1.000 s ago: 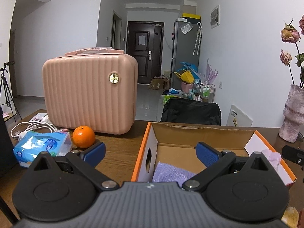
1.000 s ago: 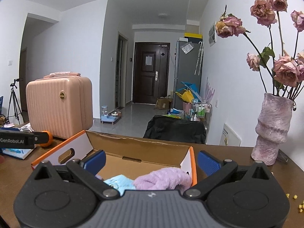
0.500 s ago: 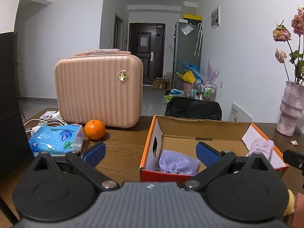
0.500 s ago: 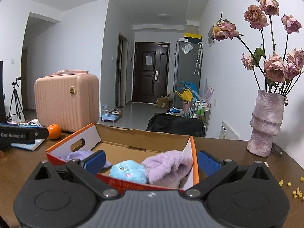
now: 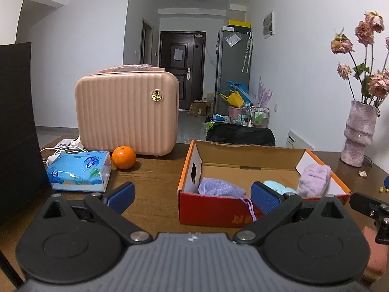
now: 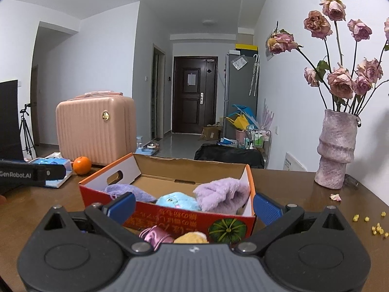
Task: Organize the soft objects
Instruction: 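Move the left tool toward the blue milk carton while the right tool approaches the white-and-yellow lamb plush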
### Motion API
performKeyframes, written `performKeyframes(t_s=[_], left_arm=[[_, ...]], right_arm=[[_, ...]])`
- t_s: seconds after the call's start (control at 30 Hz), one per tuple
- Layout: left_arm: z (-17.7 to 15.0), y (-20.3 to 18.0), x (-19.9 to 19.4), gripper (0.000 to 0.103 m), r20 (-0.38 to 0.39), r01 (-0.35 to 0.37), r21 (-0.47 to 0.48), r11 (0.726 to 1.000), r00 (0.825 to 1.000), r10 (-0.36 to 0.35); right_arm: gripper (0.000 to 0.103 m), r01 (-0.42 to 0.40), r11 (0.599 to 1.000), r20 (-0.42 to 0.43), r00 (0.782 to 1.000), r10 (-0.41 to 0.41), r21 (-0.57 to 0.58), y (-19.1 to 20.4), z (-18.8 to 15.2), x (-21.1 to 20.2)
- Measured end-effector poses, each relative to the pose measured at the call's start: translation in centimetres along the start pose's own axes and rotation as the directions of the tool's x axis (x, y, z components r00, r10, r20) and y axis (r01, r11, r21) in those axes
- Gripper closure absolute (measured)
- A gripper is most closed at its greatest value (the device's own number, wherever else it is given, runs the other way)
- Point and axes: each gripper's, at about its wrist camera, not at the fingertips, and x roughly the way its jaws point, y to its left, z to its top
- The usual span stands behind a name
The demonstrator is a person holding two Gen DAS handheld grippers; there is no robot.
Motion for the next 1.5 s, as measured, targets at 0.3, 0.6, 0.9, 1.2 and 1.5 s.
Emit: performKeyframes(t_s=[0.3, 0.6, 0.9, 1.2, 1.5], left_arm=[[-1.9, 0.2, -2.5, 0.000, -0.008, 0.011, 0.017, 1.000, 1.000, -0.011], [-3.5, 0.4, -4.1, 0.000, -0.020, 0.016, 0.028, 0.999, 1.000, -0.016], [-4.5, 0.9, -5.0, 0.000, -0.030, 0.021, 0.030, 0.999, 0.999, -0.020], [-4.8, 1.5, -5.2, 0.000, -0.037, 0.029, 0.016, 0.999, 0.999, -0.029], [-5.0, 1.9, -4.6, 0.000, -0.061, 0.036, 0.011, 0.999, 0.998, -0.035]], right_arm=[[0.000, -0.003, 1.000, -0.010, 1.000, 0.004, 0.013, 0.6, -1.7, -2.1], [0.000, -0.020, 1.000, -0.026, 0.999, 0.021, 0.023, 1.0, -2.8, -3.5], [0.000, -0.018, 1.000, -0.047, 0.999, 0.019, 0.015, 1.5, -3.6, -3.9], [0.000, -0.012, 1.000, -0.074, 0.997, 0.011, -0.001, 2.0, -4.1, -3.6], [0.001, -0.004, 0.999, -0.175, 0.985, -0.004, -0.047, 2.2, -4.6, -1.0]])
